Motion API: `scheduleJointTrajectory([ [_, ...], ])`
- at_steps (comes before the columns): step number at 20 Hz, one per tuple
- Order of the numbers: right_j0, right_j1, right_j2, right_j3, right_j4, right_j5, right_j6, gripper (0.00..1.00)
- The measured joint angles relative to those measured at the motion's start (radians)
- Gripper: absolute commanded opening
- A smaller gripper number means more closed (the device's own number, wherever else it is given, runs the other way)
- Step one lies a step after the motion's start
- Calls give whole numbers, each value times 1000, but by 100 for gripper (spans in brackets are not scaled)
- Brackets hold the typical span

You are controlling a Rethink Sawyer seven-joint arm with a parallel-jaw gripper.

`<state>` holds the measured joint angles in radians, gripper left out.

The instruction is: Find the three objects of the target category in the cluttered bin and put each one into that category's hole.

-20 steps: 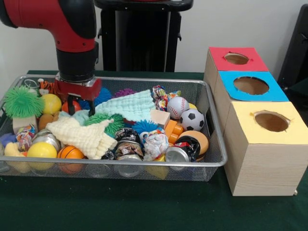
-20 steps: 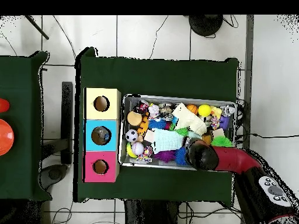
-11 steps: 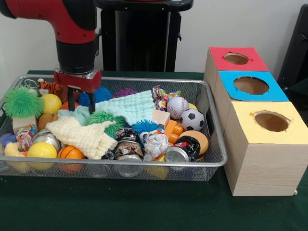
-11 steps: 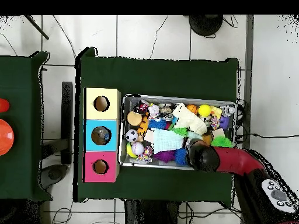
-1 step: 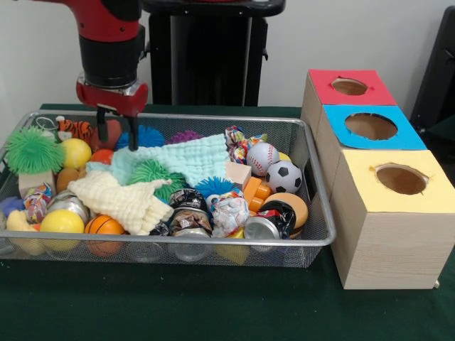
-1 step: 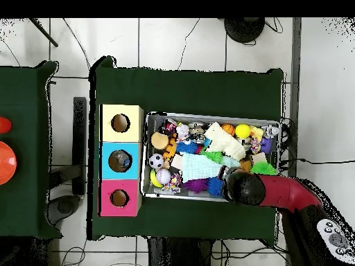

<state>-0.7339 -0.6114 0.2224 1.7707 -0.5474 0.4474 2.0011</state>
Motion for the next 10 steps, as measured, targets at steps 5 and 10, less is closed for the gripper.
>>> scheduleJointTrajectory([
  [5, 1, 56, 0, -6, 0, -31, 0, 100],
  [10, -5, 137, 1, -16, -16, -121, 0, 100],
])
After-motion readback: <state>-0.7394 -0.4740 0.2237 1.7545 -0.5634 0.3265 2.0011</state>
